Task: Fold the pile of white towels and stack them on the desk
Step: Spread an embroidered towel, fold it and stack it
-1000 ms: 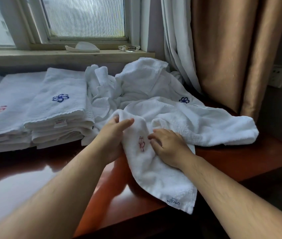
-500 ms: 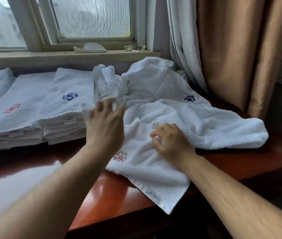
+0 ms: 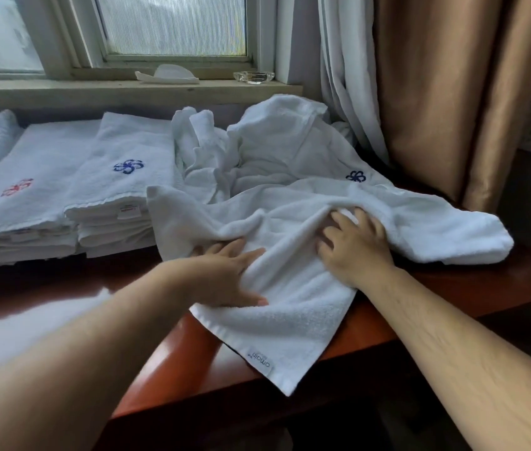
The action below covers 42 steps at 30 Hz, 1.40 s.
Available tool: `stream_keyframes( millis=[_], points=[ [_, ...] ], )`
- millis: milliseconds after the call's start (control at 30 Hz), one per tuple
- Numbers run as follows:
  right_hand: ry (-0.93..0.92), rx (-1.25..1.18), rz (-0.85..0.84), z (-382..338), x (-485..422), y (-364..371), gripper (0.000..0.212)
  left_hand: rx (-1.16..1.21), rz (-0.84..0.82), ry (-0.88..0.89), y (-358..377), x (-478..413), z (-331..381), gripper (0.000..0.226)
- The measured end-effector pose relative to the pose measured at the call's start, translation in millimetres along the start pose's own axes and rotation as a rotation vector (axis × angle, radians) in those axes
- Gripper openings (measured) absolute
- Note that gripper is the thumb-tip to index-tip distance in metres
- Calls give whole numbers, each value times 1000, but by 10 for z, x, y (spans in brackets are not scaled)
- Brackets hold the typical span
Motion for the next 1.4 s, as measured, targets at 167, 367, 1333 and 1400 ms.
stream_keyframes(
  millis=[167, 367, 1333, 1400],
  points=[
    [6, -97, 277, 14, 83, -146, 59, -12, -29, 75, -2, 110, -246, 127],
    [-137, -162, -33, -203, 89, -134, 24, 135, 30, 19, -88, 228, -421, 117],
    [178, -217, -216, 532, -520, 169, 51, 185, 539, -216, -60, -116, 180, 58],
    [183, -367, 17, 503, -430, 65, 40, 187, 717, -95, -169, -56, 408, 43]
  ],
)
Point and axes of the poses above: each hand's wrist, its own x-axis away from the middle knuckle, its own y-axis out of the palm, z = x × y, the point moved 4 cm from there along -x, towards the middle knuckle, and after that the axes turned 2 degrees about -x, right-handed, at the moved point
